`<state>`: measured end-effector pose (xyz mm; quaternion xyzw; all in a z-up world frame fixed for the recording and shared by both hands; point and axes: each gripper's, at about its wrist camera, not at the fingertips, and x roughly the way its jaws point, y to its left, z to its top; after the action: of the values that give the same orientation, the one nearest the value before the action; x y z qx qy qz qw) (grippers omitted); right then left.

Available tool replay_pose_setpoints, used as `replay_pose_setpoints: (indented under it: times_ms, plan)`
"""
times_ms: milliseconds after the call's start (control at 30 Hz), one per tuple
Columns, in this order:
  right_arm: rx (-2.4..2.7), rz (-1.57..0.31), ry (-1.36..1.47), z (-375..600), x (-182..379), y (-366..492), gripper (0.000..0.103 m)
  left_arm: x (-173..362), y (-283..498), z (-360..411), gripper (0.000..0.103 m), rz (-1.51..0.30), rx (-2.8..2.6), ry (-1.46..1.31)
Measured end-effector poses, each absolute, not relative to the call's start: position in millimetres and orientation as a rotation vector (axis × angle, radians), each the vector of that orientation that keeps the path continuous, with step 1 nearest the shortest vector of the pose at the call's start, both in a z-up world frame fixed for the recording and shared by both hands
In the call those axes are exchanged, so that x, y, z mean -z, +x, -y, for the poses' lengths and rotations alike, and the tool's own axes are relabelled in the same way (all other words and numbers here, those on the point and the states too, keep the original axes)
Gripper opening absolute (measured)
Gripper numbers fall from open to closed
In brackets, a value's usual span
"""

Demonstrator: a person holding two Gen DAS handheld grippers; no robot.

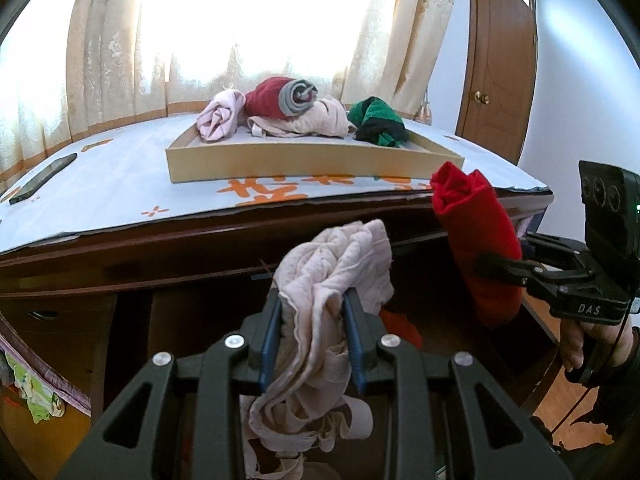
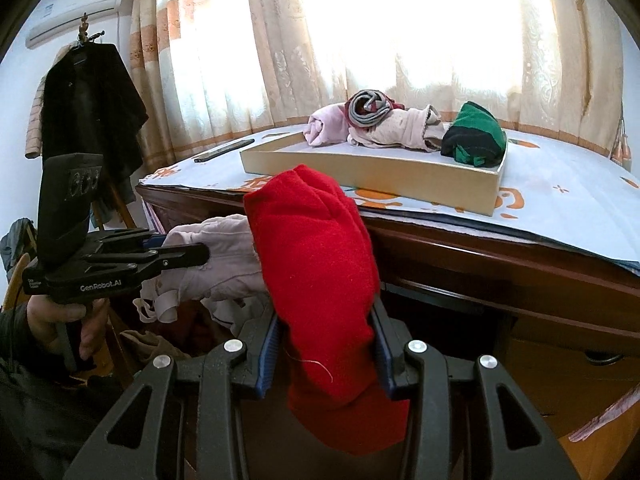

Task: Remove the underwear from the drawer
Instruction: 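Lift both held garments out of the drawer up toward the tray, then carry the pink and red garments over the tray and lower them inside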

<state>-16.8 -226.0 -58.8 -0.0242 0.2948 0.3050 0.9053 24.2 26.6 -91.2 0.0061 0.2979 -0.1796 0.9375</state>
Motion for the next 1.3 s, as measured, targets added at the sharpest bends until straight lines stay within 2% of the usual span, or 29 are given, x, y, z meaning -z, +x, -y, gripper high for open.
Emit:
replay_pose_setpoints:
  times_ms: [1300]
  plan:
    - [-0.637, -0.43, -0.063, 231.6, 45.6, -45.1, 0.043, 57.2, 3.0, -34.9, 0.028, -0.395, 0.332, -0.01]
